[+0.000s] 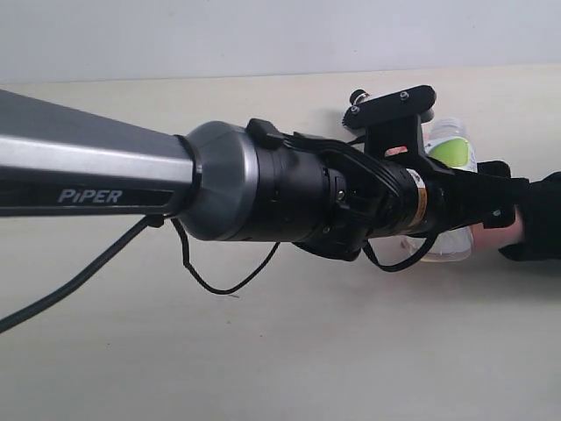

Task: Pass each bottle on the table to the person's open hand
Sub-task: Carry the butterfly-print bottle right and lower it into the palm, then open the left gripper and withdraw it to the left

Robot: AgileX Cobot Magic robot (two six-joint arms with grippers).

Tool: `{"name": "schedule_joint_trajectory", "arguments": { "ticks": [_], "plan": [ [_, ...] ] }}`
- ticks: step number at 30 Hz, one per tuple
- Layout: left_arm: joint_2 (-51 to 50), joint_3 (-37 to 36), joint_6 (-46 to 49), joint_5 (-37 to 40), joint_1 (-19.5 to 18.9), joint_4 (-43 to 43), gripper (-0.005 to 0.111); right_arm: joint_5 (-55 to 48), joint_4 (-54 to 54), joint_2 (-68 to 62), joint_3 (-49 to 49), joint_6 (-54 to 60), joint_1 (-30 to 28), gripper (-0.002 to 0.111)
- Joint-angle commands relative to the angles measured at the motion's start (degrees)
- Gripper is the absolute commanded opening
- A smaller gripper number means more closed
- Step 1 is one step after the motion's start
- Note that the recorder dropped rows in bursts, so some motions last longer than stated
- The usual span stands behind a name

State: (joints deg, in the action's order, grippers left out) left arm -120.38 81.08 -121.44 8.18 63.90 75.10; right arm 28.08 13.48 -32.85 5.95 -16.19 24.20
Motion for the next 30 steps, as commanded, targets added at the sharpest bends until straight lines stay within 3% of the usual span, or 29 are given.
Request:
{"name": "schedule_joint_trajectory", "arguments": {
  "ticks": [1, 11, 30],
  "plan": [
    [-0.3, 0.4, 0.0, -0.2, 0.1, 1.2, 0.087, 0.2, 0.1, 0.2, -0.1, 0.0, -0.2, 0.0],
    [-0.3, 0.4, 5.8, 0.7, 0.1, 1.4, 0.087, 0.2, 0.1, 0.2, -0.1, 0.0, -0.2, 0.0],
    [4.5, 0.4, 6.1, -0.4, 0.0, 5.9, 0.087, 0.2, 0.1, 0.2, -0.1, 0.0, -0.2, 0.0]
  ]
}}
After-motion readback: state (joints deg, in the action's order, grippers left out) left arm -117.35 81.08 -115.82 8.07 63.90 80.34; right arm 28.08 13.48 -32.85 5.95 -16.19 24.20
